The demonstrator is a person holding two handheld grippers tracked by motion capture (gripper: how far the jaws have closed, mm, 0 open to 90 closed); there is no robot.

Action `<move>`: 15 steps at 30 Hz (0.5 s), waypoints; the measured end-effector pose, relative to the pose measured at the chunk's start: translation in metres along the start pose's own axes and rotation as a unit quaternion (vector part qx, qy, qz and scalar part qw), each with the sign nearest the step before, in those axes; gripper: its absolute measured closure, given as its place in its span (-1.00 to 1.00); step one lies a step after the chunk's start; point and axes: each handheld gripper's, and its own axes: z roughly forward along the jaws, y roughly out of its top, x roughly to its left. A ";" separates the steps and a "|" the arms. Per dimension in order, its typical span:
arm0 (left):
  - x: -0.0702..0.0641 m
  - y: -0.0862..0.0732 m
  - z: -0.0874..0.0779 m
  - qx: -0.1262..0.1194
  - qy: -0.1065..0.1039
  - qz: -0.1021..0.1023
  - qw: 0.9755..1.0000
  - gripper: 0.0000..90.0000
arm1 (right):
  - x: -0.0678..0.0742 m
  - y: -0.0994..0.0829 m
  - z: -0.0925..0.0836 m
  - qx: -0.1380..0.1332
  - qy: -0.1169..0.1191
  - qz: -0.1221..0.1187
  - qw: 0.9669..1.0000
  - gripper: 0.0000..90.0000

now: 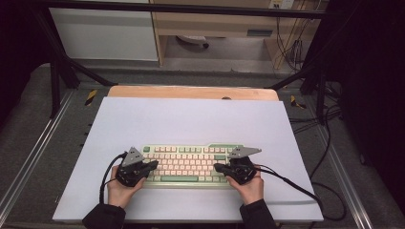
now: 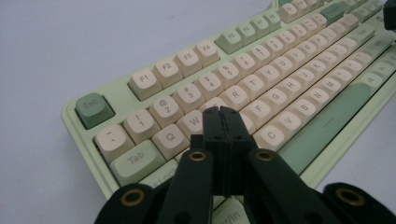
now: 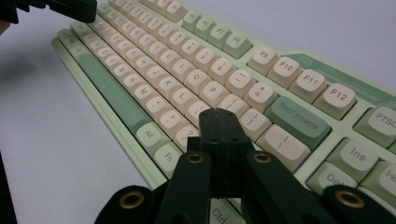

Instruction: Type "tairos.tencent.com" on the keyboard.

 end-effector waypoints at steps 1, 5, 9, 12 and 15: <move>0.001 -0.001 -0.001 0.001 0.000 0.000 1.000 1.00 | 0.000 0.000 0.000 -0.001 0.000 0.000 1.000 1.00; 0.003 -0.002 -0.003 -0.001 0.002 -0.004 1.000 1.00 | 0.000 0.001 0.000 -0.004 0.002 0.001 1.000 1.00; 0.004 -0.003 -0.005 -0.001 -0.001 -0.005 1.000 1.00 | 0.001 0.002 0.001 -0.008 0.006 0.004 1.000 1.00; 0.004 -0.003 -0.005 -0.002 -0.002 -0.005 1.000 1.00 | 0.003 0.003 0.002 -0.006 0.008 0.001 1.000 1.00; 0.004 -0.003 -0.005 -0.002 -0.003 -0.004 1.000 1.00 | 0.006 0.005 0.005 -0.004 0.011 -0.004 1.000 1.00</move>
